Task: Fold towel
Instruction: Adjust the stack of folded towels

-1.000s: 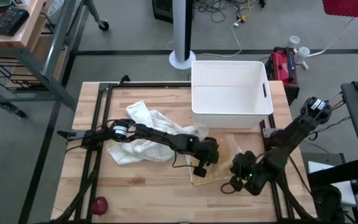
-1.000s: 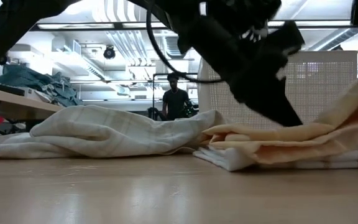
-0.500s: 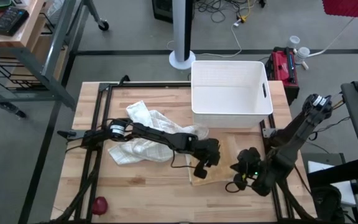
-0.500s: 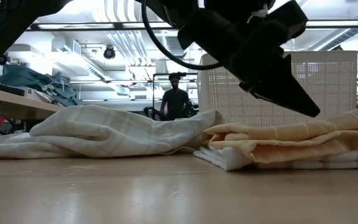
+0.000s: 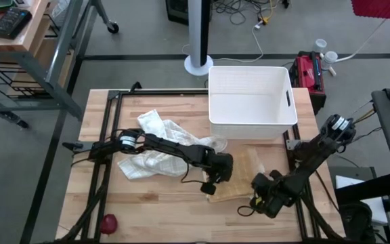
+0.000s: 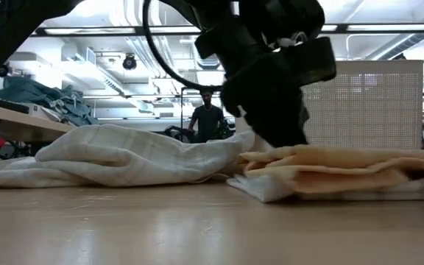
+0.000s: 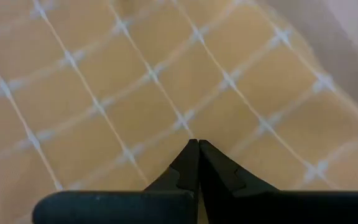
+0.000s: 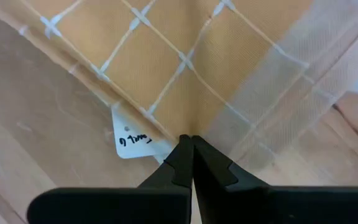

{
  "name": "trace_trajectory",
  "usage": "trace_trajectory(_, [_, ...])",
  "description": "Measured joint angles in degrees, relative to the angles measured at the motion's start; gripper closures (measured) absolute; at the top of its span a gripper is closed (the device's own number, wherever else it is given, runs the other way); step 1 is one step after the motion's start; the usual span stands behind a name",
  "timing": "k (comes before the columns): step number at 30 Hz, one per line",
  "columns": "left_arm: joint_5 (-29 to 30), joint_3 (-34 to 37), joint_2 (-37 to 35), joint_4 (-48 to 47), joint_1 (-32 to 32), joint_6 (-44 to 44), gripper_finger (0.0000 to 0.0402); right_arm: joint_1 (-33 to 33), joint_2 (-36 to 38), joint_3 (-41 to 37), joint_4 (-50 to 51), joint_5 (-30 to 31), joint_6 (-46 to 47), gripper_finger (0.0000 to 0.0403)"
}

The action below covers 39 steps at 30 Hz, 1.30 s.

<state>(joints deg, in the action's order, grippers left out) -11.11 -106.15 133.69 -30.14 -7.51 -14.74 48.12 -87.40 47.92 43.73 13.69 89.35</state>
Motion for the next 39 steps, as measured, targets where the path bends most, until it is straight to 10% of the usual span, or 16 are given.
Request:
trace_trajectory(20, [2.96, 9.82, -19.74, -25.78, -0.09, 3.75, 0.0402, 3.95, 14.95, 0.87, 3.15, 12.17, 1.15, 0.0403])
trace_trajectory(29, [2.4, 33.01, -23.77, 5.15, -0.29, 13.56, 0.0402, 4.76, 14.87, 0.85, 5.24, 15.29, 0.69, 0.0403])
trace_trajectory(39, [1.55, 34.48, -18.18, 24.74, -0.74, 17.19, 0.0402, 4.76, 14.98, 0.83, 5.36, 18.03, -0.64, 0.0403])
